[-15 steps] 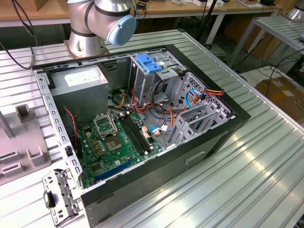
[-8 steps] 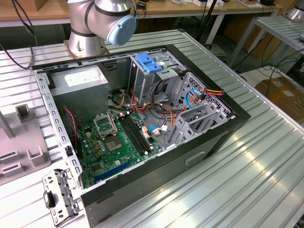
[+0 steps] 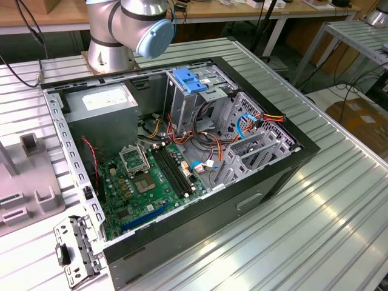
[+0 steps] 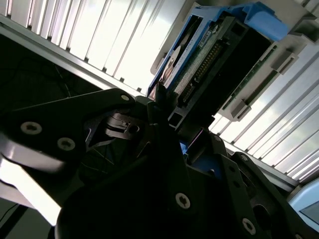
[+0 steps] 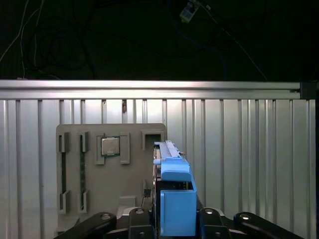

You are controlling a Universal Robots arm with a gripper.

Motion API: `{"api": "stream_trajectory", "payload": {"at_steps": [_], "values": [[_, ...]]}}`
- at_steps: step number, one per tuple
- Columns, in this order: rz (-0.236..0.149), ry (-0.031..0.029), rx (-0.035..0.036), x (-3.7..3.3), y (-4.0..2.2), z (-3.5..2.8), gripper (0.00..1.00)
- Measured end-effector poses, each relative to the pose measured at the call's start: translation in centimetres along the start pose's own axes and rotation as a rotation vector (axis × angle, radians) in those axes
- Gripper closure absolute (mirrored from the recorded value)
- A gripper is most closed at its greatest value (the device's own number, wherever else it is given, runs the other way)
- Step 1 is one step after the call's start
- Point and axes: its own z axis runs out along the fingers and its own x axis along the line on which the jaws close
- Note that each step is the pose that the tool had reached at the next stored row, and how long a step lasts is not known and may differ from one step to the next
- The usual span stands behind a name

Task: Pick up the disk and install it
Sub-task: 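Pick up the disk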

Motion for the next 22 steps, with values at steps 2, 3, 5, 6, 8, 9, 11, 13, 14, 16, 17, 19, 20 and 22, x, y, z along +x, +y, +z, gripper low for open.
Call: {"api": "stream_trajectory", "payload": {"at_steps": [2, 3, 5, 6, 8, 9, 11, 13, 14, 16, 17, 19, 20, 22], "values": [[0.0, -0.0002, 0.0, -0.01, 0.0, -0.09, 0.63], [0.0, -0.0004, 0.0, -0.01, 0.0, -0.14, 0.63], [0.0, -0.0007, 0.0, -0.02, 0.0, -0.24, 0.63], [0.0, -0.001, -0.0001, -0.03, 0.01, -0.33, 0.63], [0.0, -0.0013, 0.0, -0.04, 0.01, -0.45, 0.63], [0.0, -0.0013, -0.0001, -0.05, 0.01, -0.49, 0.63], [0.0, -0.0028, -0.0001, -0.14, 0.02, -1.46, 0.63], [0.0, -0.0031, -0.0001, -0.17, 0.03, -1.72, 0.63], [0.0, -0.0031, -0.0001, -0.17, 0.03, -1.75, 0.63], [0.0, -0.0031, -0.0001, -0.18, 0.03, -1.79, 0.63], [0.0, -0.0032, -0.0001, -0.18, 0.03, -1.81, 0.63], [0.0, -0.0032, -0.0001, -0.18, 0.03, -1.86, 0.63], [0.0, -0.0032, -0.0001, -0.19, 0.03, -1.9, 0.63], [0.0, -0.0034, 0.0, -0.19, 0.03, -1.96, 0.63]]}}
